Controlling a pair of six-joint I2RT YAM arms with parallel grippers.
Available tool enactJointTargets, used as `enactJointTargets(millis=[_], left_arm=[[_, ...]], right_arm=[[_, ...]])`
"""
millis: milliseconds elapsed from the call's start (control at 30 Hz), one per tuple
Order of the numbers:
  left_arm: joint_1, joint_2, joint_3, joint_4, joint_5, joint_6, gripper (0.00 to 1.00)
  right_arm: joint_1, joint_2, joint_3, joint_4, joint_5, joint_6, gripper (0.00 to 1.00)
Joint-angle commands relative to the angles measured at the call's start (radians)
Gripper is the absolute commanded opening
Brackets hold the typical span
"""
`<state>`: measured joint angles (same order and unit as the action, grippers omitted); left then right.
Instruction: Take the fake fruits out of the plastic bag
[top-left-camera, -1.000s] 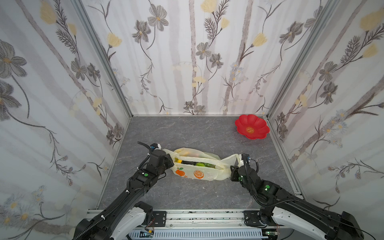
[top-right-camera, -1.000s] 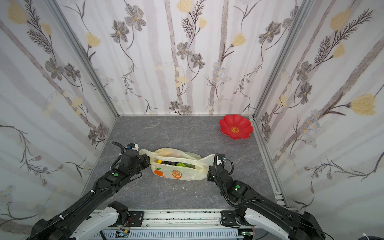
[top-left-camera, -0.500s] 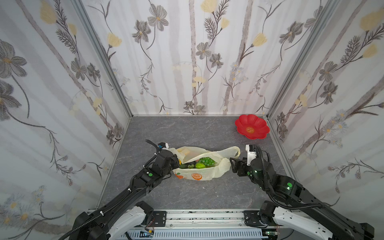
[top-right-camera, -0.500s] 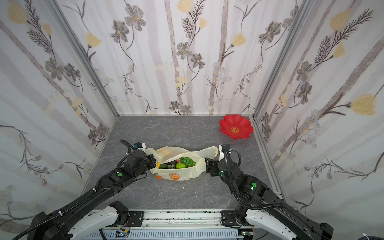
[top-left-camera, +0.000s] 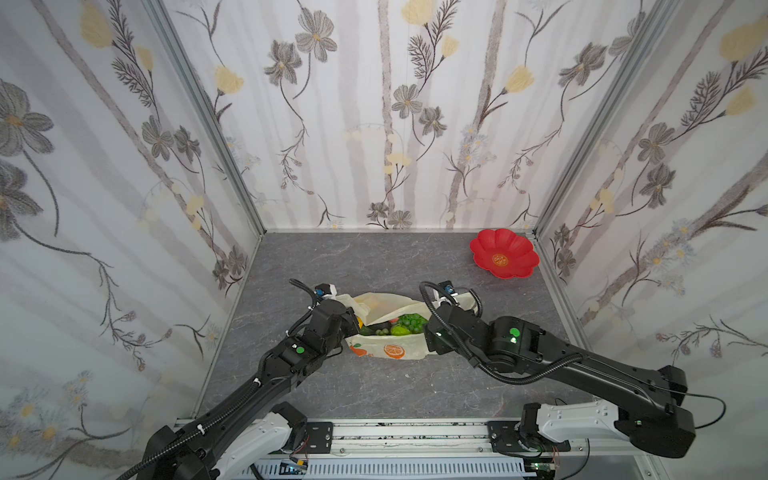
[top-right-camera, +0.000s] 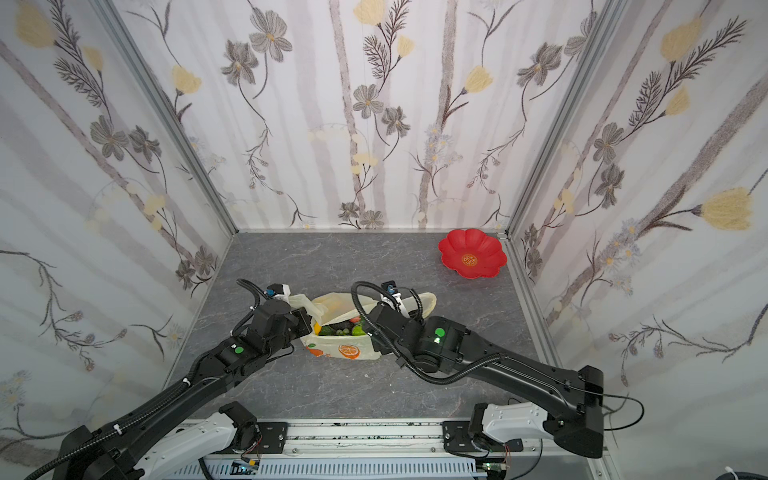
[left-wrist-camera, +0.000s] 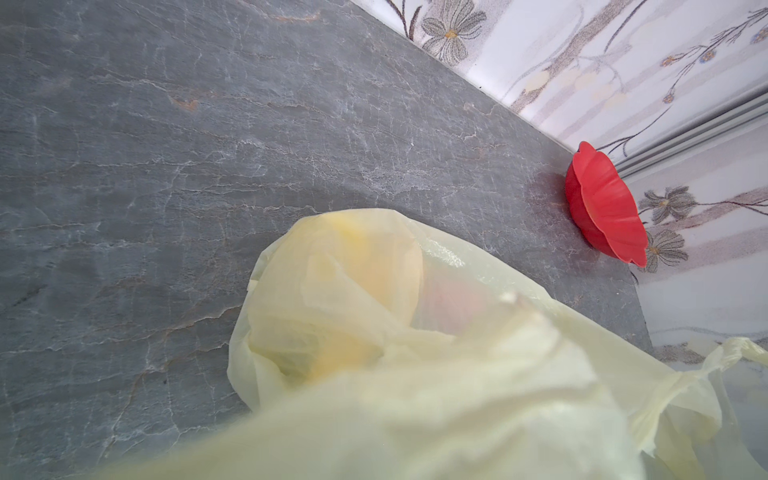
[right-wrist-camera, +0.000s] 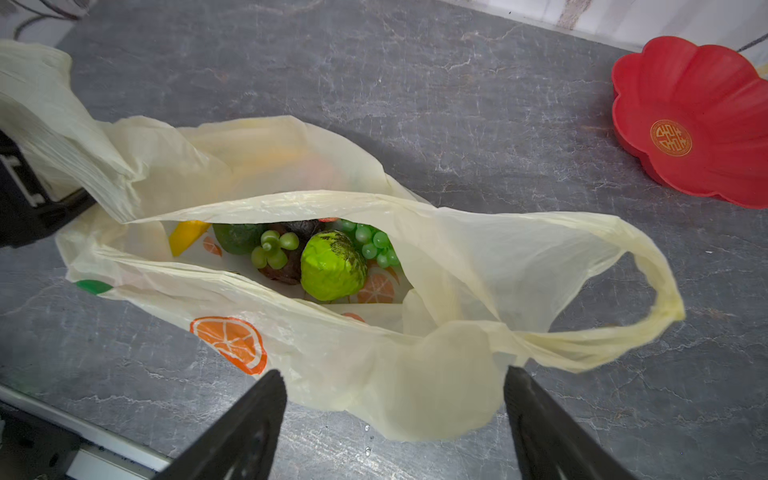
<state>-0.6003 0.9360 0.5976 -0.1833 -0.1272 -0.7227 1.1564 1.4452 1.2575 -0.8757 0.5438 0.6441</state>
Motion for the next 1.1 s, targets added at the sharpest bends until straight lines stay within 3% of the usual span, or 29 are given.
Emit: enactJointTargets(millis=[0,400,600,667,733,833,1000,1067], left_arm=[[-0.002,-0.004,0.007,0.018,-0.012,-0.005,0.0],[-0.001,-0.028,-0.02,0.019,-0.009,-0.01,0.0],[-0.002,-0.036,-0.027,0.018,-0.012,-0.008,0.0],[0.0,-0.035,-0.027,0.018,-0.017,-0.005,0.0],[0.007,-0.029,-0.03,0.018,-0.018,0.002,0.0],[0.069,-0.03,-0.041,0.021,0.03,0.024,0.0],[0.264,-0.05,-0.077,0.037,0.172,0.063,0.0],[0.321,-0.016,-0.087,0.069,0.258,0.051,0.0]], right_arm=[[-0.029,0.106,0.041,-0.026,-0.002,-0.032,0.84],[-0.154,0.374,0.014,-0.002,0.045,-0.08,0.89],[-0.212,0.452,-0.023,0.071,0.06,-0.094,0.79],[-0.235,0.46,-0.021,0.093,0.083,-0.098,0.67],[-0.261,0.447,-0.022,0.132,0.078,-0.112,0.46],[-0.321,0.376,-0.051,0.232,-0.001,-0.152,0.21],[-0.517,0.182,-0.188,0.522,-0.348,-0.205,0.0],[-0.598,0.156,-0.227,0.615,-0.51,-0.195,0.0]])
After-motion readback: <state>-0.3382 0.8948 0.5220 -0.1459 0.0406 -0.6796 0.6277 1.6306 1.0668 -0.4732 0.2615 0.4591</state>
